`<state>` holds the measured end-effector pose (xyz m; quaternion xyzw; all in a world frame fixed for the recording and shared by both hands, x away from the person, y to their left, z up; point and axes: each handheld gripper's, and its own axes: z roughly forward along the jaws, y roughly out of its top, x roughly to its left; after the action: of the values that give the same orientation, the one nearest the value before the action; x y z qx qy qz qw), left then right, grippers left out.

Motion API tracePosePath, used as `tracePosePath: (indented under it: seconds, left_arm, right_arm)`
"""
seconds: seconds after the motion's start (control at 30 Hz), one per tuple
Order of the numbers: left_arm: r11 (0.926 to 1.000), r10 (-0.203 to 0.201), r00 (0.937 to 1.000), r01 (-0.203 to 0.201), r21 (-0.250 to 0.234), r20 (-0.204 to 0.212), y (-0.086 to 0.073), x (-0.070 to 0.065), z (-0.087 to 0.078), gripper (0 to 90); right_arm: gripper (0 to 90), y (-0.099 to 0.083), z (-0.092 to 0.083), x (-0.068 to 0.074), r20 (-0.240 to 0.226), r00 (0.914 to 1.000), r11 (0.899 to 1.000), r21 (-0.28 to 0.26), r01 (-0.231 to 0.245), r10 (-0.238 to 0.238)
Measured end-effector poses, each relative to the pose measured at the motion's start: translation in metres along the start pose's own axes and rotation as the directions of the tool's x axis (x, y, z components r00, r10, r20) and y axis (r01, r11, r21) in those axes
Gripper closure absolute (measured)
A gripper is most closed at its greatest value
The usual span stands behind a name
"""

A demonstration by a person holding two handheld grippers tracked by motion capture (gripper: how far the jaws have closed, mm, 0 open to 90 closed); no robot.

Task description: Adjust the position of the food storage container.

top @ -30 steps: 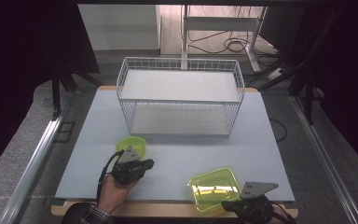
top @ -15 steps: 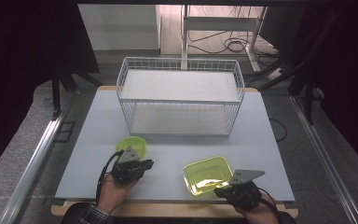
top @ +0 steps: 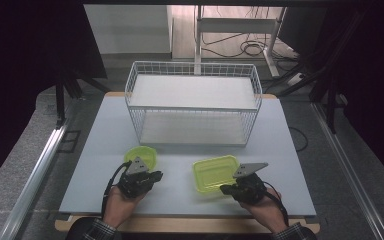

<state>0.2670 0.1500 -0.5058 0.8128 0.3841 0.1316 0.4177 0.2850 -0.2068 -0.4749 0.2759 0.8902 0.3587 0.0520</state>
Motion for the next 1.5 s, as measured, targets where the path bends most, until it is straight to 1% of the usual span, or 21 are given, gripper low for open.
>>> tracePosePath:
  seconds: [0.03,0.1,0.13,0.17,0.2,0.23,0.27,0.37,0.53,0.73,0.77,0.8,1.03,1.17,1.23,1.27,1.3,1.33,1.37,1.4,1.5]
  left_arm:
    - [1.0,-0.001,1.0,0.001,0.0,0.001,0.0,0.0,0.0,84.9]
    - [1.0,0.0,1.0,0.0,0.005,0.002,-0.001,0.001,0.0,85.0]
    - [1.0,-0.001,1.0,0.001,0.007,0.002,-0.001,0.001,0.0,85.3]
    - [0.9999,-0.001,1.0,0.001,0.011,0.003,-0.001,0.0,0.0,85.5]
    - [0.9999,0.0,1.0,0.0,0.015,0.001,-0.001,0.0,0.0,85.5]
    - [0.9998,0.001,1.0,-0.001,0.019,-0.001,-0.002,0.0,0.0,85.7]
    - [0.9997,0.001,1.0,-0.001,0.022,-0.002,-0.002,0.0,0.001,85.7]
    - [0.9996,-0.003,1.0,0.004,0.027,-0.006,-0.003,0.0,0.0,85.6]
    - [0.9996,-0.004,1.0,0.004,0.027,-0.009,-0.005,0.0,-0.001,85.3]
    - [0.9993,-0.002,0.9999,0.003,0.036,-0.016,-0.009,0.0,-0.004,83.0]
    - [0.9993,-0.004,0.9999,0.004,0.036,-0.014,-0.009,0.0,-0.004,82.5]
    - [0.9993,-0.004,0.9999,0.005,0.037,-0.014,-0.01,0.0,-0.004,82.5]
    - [0.9985,0.013,0.9998,-0.012,0.053,-0.018,-0.014,-0.003,-0.006,80.0]
    - [0.9983,0.017,0.9995,-0.015,0.055,-0.026,-0.017,-0.004,-0.007,75.9]
    - [0.9986,0.015,0.9996,-0.014,0.051,-0.025,-0.018,-0.004,-0.007,69.4]
    - [0.9986,0.015,0.9996,-0.014,0.051,-0.025,-0.018,-0.004,-0.007,64.3]
    - [0.9987,0.018,0.9995,-0.017,0.047,-0.026,-0.019,-0.004,-0.007,59.5]
    - [0.9989,0.021,0.9995,-0.02,0.044,-0.025,-0.019,-0.004,-0.007,59.5]
    - [0.999,0.021,0.9994,-0.02,0.04,-0.027,-0.02,-0.005,-0.007,52.4]
    - [0.999,0.024,0.9992,-0.023,0.039,-0.032,-0.02,-0.006,-0.007,52.4]
    - [0.9987,0.031,0.9984,-0.029,0.041,-0.047,-0.021,-0.007,-0.007,41.0]
  right_arm:
    - [89.1,0.003,-0.003,-0.003,0.006,1.0,1.0,-0.008,-0.003,0.004]
    - [89.1,0.009,-0.011,-0.015,0.042,0.9982,0.998,-0.04,-0.042,0.044]
    - [89.1,0.01,-0.015,-0.024,0.094,0.9934,0.997,-0.052,-0.061,0.066]
    - [89.1,0.009,-0.019,-0.038,0.188,0.9774,0.994,-0.06,-0.087,0.097]
    - [89.1,0.009,-0.019,-0.038,0.188,0.9774,0.994,-0.06,-0.087,0.097]
    - [89.1,0.004,-0.02,-0.053,0.233,0.9605,0.988,-0.076,-0.138,0.152]
    - [89.1,0.004,-0.02,-0.053,0.233,0.9605,0.988,-0.076,-0.138,0.152]
    - [89.1,-0.009,-0.012,-0.068,0.264,0.9447,0.981,-0.074,-0.182,0.195]
    - [89.1,-0.014,-0.007,-0.067,0.238,0.949,0.978,-0.062,-0.197,0.206]
    - [89.1,-0.01,0.001,-0.058,0.206,0.9603,0.982,-0.072,-0.177,0.188]
    - [89.1,-0.008,0.005,-0.055,0.195,0.9644,0.983,-0.069,-0.169,0.179]
    - [89.1,-0.008,0.005,-0.055,0.195,0.9644,0.983,-0.069,-0.169,0.179]
    - [89.0,0.004,0.021,-0.043,0.143,0.9789,0.988,-0.065,-0.138,0.146]
    - [88.4,0.005,0.021,-0.042,0.136,0.9818,0.99,-0.069,-0.124,0.133]
    - [82.0,0.003,0.016,-0.044,0.143,0.9798,0.988,-0.084,-0.129,0.14]
    - [82.0,0.003,0.016,-0.044,0.143,0.9798,0.988,-0.084,-0.129,0.14]
    - [66.1,0.0,0.012,-0.047,0.139,0.9798,0.986,-0.1,-0.131,0.144]
    - [66.1,0.0,0.012,-0.047,0.139,0.9798,0.986,-0.1,-0.131,0.144]
    - [55.2,-0.004,0.011,-0.049,0.141,0.9795,0.986,-0.11,-0.128,0.143]
    - [55.2,-0.004,0.011,-0.049,0.141,0.9795,0.986,-0.11,-0.128,0.143]
    - [41.9,-0.009,0.009,-0.051,0.152,0.9771,0.985,-0.108,-0.134,0.149]
